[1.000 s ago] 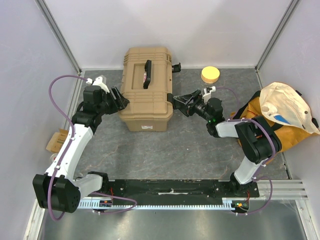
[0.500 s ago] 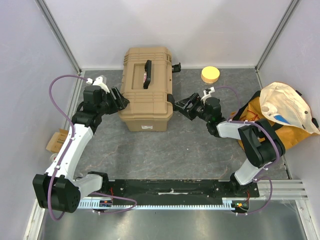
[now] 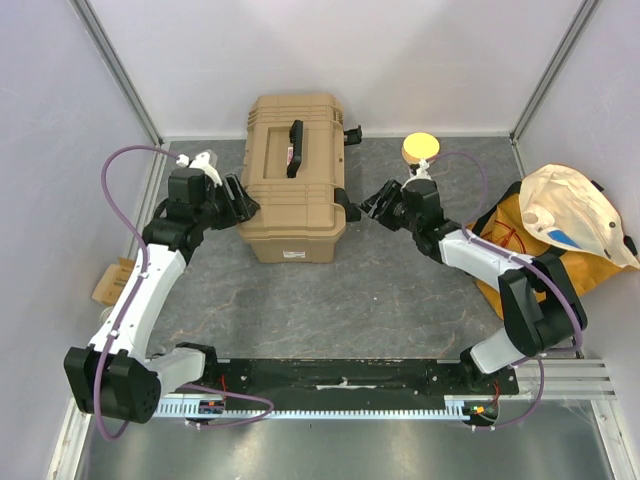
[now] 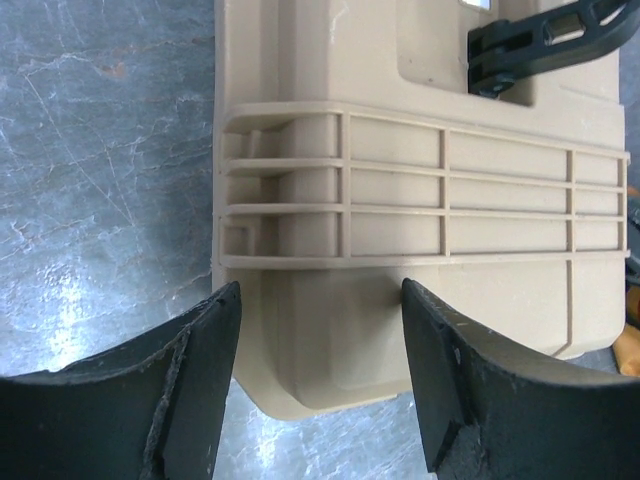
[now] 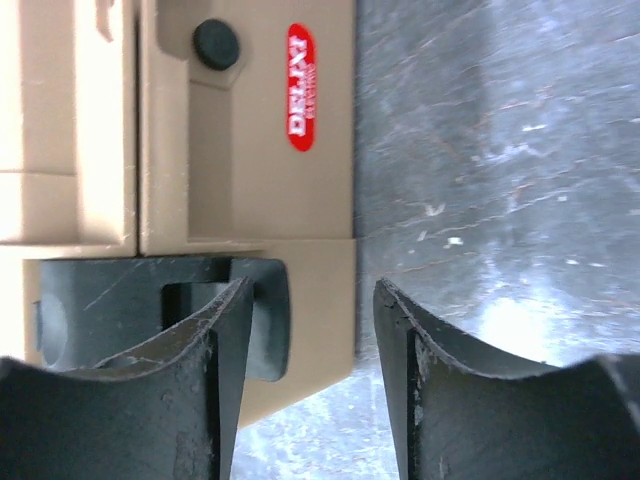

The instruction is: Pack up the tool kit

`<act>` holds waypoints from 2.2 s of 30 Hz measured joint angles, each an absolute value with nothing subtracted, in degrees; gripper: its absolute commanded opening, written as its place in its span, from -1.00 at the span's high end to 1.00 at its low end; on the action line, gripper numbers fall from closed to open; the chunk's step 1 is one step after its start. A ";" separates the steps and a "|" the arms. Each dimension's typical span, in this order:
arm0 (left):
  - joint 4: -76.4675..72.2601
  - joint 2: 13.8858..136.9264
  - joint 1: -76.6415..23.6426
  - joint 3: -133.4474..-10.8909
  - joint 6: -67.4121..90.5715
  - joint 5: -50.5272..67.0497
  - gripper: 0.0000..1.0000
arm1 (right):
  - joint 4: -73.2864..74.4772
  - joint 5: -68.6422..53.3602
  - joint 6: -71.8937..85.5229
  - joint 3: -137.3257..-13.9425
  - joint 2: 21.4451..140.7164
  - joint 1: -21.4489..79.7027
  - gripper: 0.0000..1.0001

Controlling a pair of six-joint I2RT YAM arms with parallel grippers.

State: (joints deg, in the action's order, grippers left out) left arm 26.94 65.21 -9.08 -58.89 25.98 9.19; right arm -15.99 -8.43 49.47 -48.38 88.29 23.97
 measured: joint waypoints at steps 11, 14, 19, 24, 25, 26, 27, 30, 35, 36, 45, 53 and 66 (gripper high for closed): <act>34.13 66.19 -9.52 -66.19 19.07 9.54 -0.41 | 4.47 3.57 36.86 -54.19 87.64 24.71 0.66; 34.44 66.92 -9.78 -67.75 16.43 9.63 -0.41 | 9.50 7.81 33.32 -58.67 89.43 25.87 0.77; 36.73 69.47 -10.09 -68.10 13.98 8.86 -0.41 | 13.41 12.58 28.29 -65.01 92.99 28.40 0.78; 36.40 70.43 -10.09 -68.07 14.06 9.06 -0.37 | 16.86 13.80 23.77 -70.57 96.75 30.20 0.81; 36.29 70.48 -10.09 -68.05 14.06 9.13 -0.36 | 17.30 13.89 22.92 -71.53 97.43 30.57 0.82; 36.10 70.57 -10.09 -67.99 14.09 9.19 -0.35 | 17.82 14.17 21.80 -72.64 98.17 31.00 0.82; 35.88 70.63 -10.11 -67.90 14.09 9.32 -0.35 | 18.15 14.41 20.84 -73.49 98.70 31.44 0.83; 35.22 70.76 -10.07 -67.55 14.11 9.89 -0.33 | 18.87 15.16 17.67 -75.92 100.44 33.32 0.86; 34.04 70.78 -9.58 -66.41 14.09 11.31 -0.29 | 19.88 15.07 13.28 -77.30 103.22 34.39 0.94; 33.69 70.81 -9.41 -66.08 14.04 11.70 -0.28 | 19.88 14.70 12.75 -77.30 103.63 34.35 0.96; 27.86 68.07 -7.86 -60.84 14.79 15.35 -0.25 | 8.84 9.28 14.61 -70.39 103.77 33.45 1.00; 23.97 67.07 -7.92 -57.95 17.04 15.14 -0.23 | 0.36 5.34 19.40 -66.13 104.01 32.82 1.00; 16.47 69.08 -10.59 -56.34 20.84 17.39 -0.23 | -7.25 0.47 27.00 -63.02 105.58 31.97 1.00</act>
